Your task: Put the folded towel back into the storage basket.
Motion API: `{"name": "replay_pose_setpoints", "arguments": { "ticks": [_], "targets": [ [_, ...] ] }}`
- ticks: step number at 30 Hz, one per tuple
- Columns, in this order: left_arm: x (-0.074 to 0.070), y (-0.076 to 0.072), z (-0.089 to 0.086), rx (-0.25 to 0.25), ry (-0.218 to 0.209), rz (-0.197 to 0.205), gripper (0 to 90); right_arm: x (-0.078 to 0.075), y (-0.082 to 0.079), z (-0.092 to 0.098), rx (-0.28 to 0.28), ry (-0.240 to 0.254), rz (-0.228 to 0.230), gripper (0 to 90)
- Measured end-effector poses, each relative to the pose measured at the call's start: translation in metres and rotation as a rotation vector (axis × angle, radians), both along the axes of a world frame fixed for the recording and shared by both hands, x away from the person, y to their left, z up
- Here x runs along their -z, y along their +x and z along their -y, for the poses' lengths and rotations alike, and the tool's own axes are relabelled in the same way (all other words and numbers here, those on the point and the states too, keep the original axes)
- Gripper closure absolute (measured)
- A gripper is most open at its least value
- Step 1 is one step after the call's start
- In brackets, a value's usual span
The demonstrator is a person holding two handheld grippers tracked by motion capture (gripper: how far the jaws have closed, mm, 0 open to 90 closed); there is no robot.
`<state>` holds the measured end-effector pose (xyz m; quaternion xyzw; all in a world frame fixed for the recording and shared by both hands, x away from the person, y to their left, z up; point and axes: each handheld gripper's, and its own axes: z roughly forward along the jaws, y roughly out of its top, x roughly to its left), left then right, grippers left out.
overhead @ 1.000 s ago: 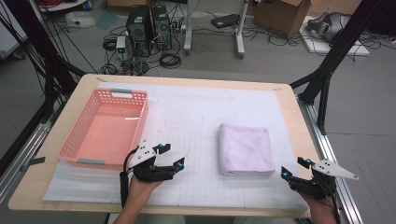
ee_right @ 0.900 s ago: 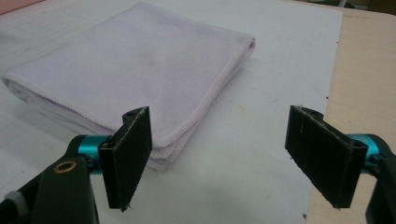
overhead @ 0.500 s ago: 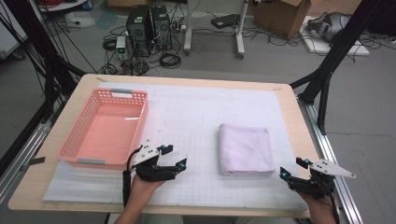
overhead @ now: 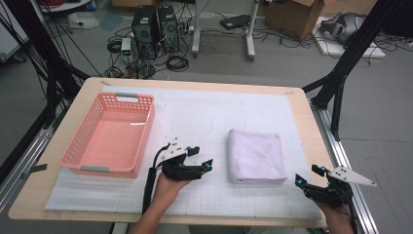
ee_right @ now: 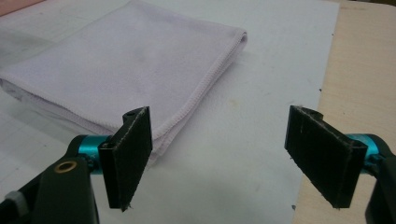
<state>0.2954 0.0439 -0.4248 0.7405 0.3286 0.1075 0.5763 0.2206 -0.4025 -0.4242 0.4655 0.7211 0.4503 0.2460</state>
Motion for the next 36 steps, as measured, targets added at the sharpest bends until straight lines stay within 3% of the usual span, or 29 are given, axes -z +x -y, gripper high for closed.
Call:
{"name": "replay_pose_setpoints", "arguments": {
  "ticks": [7, 12, 18, 20, 25, 29, 32, 36],
  "targets": [
    [-0.003, 0.020, 0.038, 0.026, 0.034, -0.033, 27.5, -0.001, 0.001, -0.003, -0.012, -0.004, -0.001, 22.3],
    [0.002, 0.031, 0.065, 0.037, 0.042, -0.084, 24.6, -0.002, 0.001, -0.004, -0.017, -0.002, 0.000, 22.3],
    [0.011, 0.043, 0.090, 0.020, 0.096, -0.143, 22.7, -0.001, 0.002, -0.006, -0.023, 0.004, -0.004, 22.3],
    [0.012, 0.044, 0.092, 0.017, 0.101, -0.148, 22.7, -0.001, 0.002, -0.006, -0.027, 0.001, 0.002, 22.3],
    [0.023, 0.054, 0.101, 0.006, 0.146, -0.222, 21.9, -0.001, 0.002, -0.006, -0.029, 0.005, -0.004, 22.3],
    [0.028, 0.058, 0.103, 0.016, 0.143, -0.278, 23.1, -0.001, 0.002, -0.005, -0.027, 0.009, -0.004, 22.3],
    [0.027, 0.060, 0.104, 0.017, 0.142, -0.287, 24.5, -0.001, 0.002, -0.005, -0.030, 0.010, -0.004, 22.3],
    [0.028, 0.059, 0.105, 0.028, 0.135, -0.288, 33.7, -0.001, 0.003, -0.007, -0.034, 0.007, -0.008, 22.4]
  ]
}}
